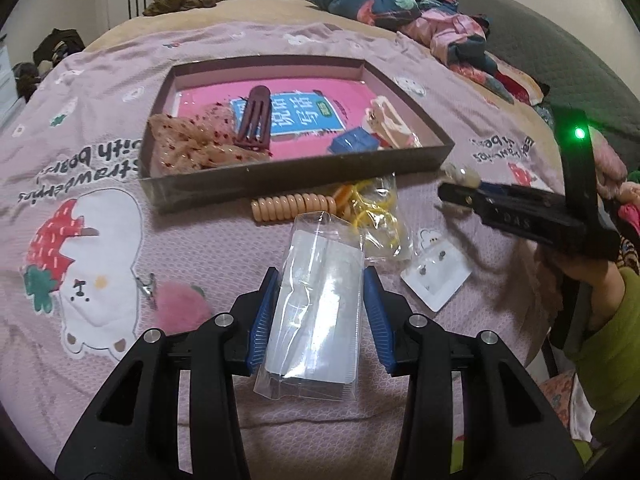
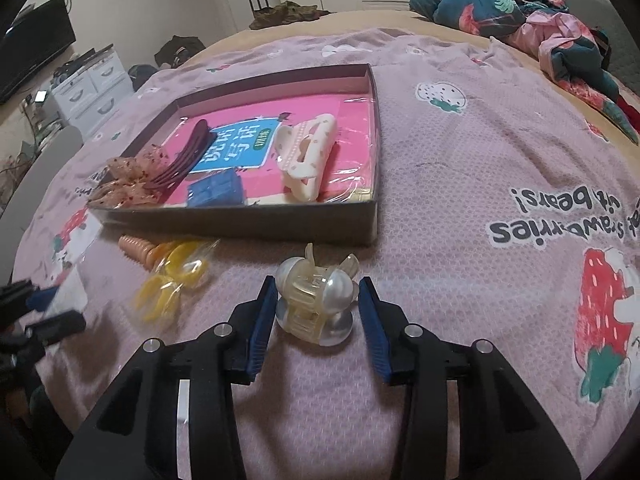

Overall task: Organize jewelry
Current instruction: 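Carry the plastic sleeve and claw clip into the tray and open both tools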

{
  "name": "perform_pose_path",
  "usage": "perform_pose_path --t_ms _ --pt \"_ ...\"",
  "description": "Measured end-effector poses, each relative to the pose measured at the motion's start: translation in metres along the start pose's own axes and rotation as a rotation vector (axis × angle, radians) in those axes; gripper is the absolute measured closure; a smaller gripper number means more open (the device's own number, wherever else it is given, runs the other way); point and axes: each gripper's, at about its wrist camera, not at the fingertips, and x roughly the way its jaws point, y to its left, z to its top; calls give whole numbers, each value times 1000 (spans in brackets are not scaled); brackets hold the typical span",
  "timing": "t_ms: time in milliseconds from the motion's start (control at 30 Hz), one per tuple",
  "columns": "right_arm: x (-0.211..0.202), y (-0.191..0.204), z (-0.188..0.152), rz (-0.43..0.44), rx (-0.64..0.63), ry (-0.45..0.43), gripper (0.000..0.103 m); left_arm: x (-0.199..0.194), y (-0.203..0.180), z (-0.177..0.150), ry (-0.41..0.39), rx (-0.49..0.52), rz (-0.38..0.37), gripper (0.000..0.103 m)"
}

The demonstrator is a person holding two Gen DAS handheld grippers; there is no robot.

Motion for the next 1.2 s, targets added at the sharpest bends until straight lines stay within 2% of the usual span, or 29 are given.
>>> perform_pose_path --t_ms 700,1200 --pt "-71 52 -11 102 -146 -58 63 -50 24 15 -99 -83 47 69" --pt "-95 79 17 152 -206 -123 63 -67 39 39 -144 -128 62 69"
